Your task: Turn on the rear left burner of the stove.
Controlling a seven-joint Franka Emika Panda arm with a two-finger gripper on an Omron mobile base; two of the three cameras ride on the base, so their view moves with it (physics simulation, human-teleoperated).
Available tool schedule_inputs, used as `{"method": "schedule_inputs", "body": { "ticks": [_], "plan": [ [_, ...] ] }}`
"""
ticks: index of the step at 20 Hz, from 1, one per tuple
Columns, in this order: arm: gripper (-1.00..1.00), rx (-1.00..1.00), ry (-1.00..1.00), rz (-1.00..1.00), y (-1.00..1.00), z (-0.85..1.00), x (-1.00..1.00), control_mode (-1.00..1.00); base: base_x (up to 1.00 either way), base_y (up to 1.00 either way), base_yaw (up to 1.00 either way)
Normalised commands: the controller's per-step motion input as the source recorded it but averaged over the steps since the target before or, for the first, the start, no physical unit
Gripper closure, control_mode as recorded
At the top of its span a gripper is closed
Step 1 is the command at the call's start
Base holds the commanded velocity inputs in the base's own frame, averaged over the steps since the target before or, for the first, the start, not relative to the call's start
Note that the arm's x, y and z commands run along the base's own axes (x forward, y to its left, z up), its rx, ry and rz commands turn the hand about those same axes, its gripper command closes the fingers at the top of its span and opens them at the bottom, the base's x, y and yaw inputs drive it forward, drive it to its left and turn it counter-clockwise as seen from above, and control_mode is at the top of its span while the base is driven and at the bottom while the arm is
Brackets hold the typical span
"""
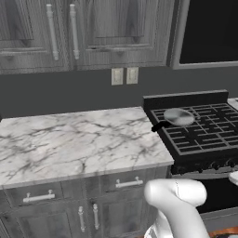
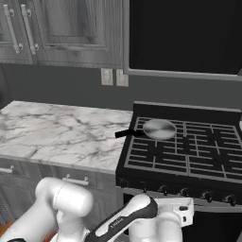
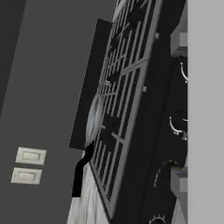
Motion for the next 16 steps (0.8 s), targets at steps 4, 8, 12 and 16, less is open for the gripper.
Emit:
{"method": "schedule_inputs", "body": {
  "ticks": [4, 8, 12, 16],
  "plan": [
    [-1.0, -0.12, -0.23, 0.07, -0.55, -0.37, -0.16, -1.0, 0.0, 0.0, 0.0],
    [-1.0, -0.05, -0.05, 0.05, -0.15, -0.07, -0.1, -1.0, 0.0, 0.0, 0.0],
    [-1.0, 0.0, -0.01, 0.02, -0.15, 0.0, -0.04, -1.0, 0.0, 0.0, 0.0],
    [-1.0, 0.0, 0.0, 0.0, -0.03, 0.0, 0.0, -1.0, 0.0, 0.0, 0.0]
  ]
}}
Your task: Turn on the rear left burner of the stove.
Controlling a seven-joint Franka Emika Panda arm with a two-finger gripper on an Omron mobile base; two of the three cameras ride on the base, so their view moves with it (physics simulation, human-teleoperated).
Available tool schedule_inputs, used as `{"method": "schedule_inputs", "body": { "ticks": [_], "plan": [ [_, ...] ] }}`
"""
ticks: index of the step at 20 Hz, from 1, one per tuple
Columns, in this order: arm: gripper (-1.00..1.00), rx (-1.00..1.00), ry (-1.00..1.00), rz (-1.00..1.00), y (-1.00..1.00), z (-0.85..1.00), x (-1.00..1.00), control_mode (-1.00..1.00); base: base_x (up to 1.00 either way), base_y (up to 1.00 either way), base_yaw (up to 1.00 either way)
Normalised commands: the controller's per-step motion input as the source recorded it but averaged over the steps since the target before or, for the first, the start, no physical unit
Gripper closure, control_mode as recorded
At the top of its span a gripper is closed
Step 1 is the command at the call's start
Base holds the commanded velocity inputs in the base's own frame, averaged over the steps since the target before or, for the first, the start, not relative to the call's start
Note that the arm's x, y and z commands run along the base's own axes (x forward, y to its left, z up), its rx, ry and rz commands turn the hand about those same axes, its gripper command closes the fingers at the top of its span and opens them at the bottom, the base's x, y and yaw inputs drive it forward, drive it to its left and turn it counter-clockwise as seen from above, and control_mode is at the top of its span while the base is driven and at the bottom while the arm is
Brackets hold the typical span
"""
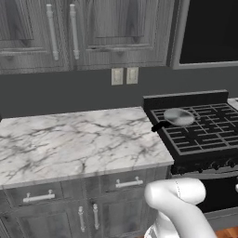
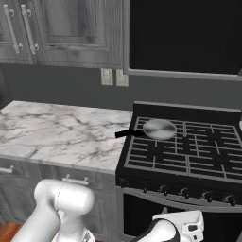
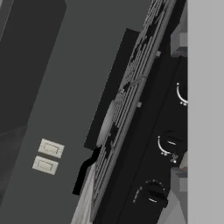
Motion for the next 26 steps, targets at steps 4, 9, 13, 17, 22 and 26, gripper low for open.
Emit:
{"method": "schedule_inputs", "body": {
  "ticks": [4, 9, 13, 17, 22, 26],
  "plan": [
    [-1.0, 0.01, -0.02, 0.0, 0.0, -0.06, 0.07, -1.0, 0.0, 0.0, 0.0],
    [-1.0, 0.08, -0.04, 0.0, 0.02, -0.16, 0.28, -1.0, 0.0, 0.0, 0.0],
    [-1.0, 0.1, -0.03, 0.0, 0.0, -0.17, 0.25, -1.0, 0.0, 0.0, 0.0],
    [-1.0, 0.07, -0.01, 0.0, -0.11, -0.26, 0.14, -1.0, 0.0, 0.0, 0.0],
    [-1.0, 0.08, -0.02, 0.0, -0.16, -0.18, 0.2, -1.0, 0.0, 0.0, 0.0],
    [-1.0, 0.09, -0.01, 0.0, -0.19, -0.09, 0.22, -1.0, 0.0, 0.0, 0.0]
  ]
}}
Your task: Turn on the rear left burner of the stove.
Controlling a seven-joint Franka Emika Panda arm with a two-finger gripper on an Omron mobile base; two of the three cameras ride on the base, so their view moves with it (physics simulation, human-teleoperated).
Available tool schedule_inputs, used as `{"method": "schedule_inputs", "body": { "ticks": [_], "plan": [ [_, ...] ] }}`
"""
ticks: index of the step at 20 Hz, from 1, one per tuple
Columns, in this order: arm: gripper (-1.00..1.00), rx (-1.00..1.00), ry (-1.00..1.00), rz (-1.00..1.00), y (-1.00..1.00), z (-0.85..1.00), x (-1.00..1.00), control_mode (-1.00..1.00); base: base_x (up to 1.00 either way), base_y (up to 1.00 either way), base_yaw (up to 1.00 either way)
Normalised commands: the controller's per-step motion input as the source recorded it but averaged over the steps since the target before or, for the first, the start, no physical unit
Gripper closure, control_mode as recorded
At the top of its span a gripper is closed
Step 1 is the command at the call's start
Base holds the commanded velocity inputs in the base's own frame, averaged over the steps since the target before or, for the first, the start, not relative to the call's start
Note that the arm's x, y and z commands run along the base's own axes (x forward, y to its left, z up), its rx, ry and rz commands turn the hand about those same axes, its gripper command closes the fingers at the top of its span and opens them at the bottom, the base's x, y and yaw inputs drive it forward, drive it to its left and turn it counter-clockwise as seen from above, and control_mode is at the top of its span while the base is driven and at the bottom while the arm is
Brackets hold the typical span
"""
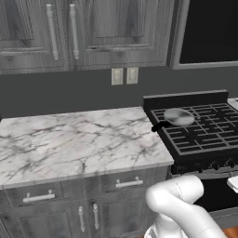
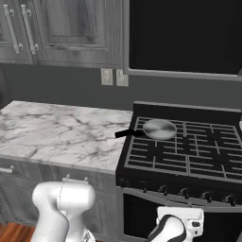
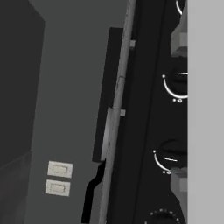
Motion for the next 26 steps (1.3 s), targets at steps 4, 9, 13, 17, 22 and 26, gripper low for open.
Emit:
{"method": "schedule_inputs", "body": {
  "ticks": [4, 9, 13, 17, 22, 26],
  "plan": [
    [-1.0, 0.08, 0.0, 0.0, -0.16, -0.03, 0.16, -1.0, 0.0, 0.0, 0.0],
    [-1.0, 0.06, 0.0, 0.0, -0.15, -0.07, 0.14, -1.0, 0.0, 0.0, 0.0],
    [-1.0, 0.04, 0.0, 0.0, -0.06, -0.04, 0.17, -1.0, 0.0, 0.0, 0.0],
    [-1.0, 0.01, 0.0, 0.0, -0.01, -0.02, 0.24, -1.0, 0.0, 0.0, 0.0],
    [-1.0, 0.0, 0.0, 0.0, -0.03, -0.11, 0.23, -1.0, 0.0, 0.0, 0.0],
    [-1.0, 0.0, 0.0, 0.0, -0.08, -0.21, 0.22, -1.0, 0.0, 0.0, 0.0]
  ]
}}
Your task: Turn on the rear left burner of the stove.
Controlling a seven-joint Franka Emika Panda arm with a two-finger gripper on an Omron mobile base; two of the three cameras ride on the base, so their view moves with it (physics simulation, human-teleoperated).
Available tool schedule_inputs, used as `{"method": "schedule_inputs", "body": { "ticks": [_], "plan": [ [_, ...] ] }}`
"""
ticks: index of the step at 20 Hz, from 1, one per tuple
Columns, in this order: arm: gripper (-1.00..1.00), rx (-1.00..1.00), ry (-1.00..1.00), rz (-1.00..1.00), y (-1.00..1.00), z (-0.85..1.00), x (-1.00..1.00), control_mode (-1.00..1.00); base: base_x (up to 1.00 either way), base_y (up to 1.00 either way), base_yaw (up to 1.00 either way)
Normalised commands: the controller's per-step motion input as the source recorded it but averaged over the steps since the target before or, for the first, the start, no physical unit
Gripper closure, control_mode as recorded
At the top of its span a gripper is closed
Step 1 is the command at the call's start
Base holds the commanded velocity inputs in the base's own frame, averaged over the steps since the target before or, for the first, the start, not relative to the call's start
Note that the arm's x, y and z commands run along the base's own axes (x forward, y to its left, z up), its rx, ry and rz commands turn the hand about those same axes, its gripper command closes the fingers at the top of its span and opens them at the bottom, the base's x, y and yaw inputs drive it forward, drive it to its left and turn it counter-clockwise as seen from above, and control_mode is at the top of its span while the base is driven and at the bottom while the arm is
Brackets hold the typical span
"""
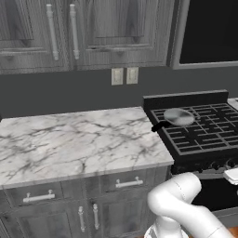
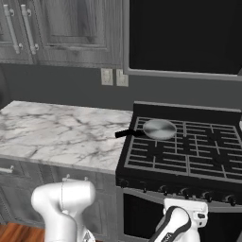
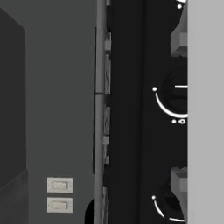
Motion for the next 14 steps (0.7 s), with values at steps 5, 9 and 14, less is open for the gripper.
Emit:
{"method": "schedule_inputs", "body": {
  "ticks": [5, 9, 14],
  "plan": [
    [-1.0, 0.01, 0.0, 0.0, -0.11, -0.18, 0.22, -1.0, 0.0, 0.0, 0.0],
    [-1.0, 0.03, 0.0, 0.0, -0.15, -0.13, 0.23, -1.0, 0.0, 0.0, 0.0],
    [-1.0, 0.03, 0.0, 0.0, -0.17, -0.13, 0.19, -1.0, 0.0, 0.0, 0.0]
  ]
}}
